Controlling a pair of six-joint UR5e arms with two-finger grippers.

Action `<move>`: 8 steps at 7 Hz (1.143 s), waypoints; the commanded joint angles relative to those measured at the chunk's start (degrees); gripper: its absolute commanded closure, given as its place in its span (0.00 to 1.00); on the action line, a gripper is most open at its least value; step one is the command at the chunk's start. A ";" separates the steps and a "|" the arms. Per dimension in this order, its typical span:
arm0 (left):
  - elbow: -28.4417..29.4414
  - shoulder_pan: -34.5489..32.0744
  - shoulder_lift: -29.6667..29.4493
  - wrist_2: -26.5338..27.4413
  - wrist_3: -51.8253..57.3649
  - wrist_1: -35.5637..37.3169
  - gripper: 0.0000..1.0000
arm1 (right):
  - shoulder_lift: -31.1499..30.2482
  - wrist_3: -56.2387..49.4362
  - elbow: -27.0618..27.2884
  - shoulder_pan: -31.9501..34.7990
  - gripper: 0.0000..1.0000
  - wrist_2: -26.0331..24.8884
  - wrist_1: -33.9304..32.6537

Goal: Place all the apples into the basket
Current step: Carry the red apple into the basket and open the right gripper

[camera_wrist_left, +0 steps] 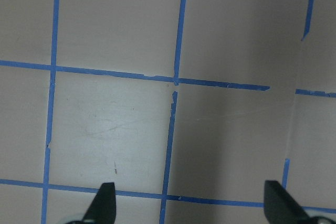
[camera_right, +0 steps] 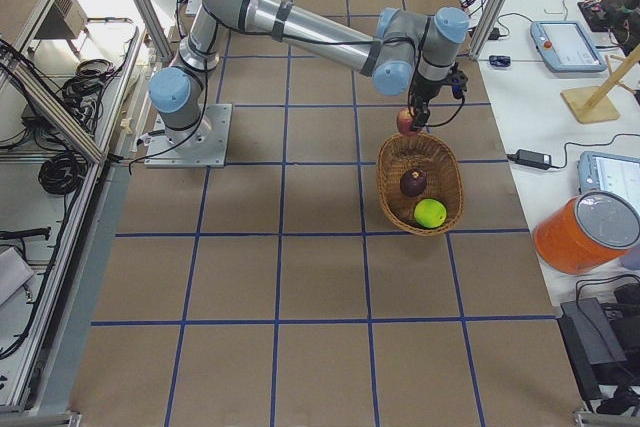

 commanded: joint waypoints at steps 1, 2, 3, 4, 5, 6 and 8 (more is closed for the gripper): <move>0.06 0.17 -0.27 -0.01 0.00 0.07 0.00 | 3.90 -2.29 0.25 -1.52 1.00 -0.54 -3.29; -0.11 0.17 -0.18 -0.01 0.00 0.07 0.00 | 4.78 -2.65 0.43 -1.78 1.00 -0.80 -4.34; -0.03 0.17 -0.18 -0.01 0.00 0.07 0.00 | 5.49 -3.09 0.69 -3.09 1.00 -1.59 -5.74; 0.06 0.26 -0.18 -0.01 0.00 0.07 0.00 | 5.93 -5.18 0.78 -3.28 0.41 -1.59 -6.11; 0.06 0.26 -0.18 -0.01 0.00 0.07 0.00 | 5.33 -5.20 0.52 -3.37 0.00 -1.59 -5.59; -0.02 0.26 -0.18 -0.01 0.00 0.07 0.00 | 3.41 -4.85 0.35 -2.85 0.00 -0.99 -3.84; 0.06 0.26 -0.18 -0.01 0.00 0.07 0.00 | -4.39 -3.10 -0.01 1.44 0.00 0.24 5.70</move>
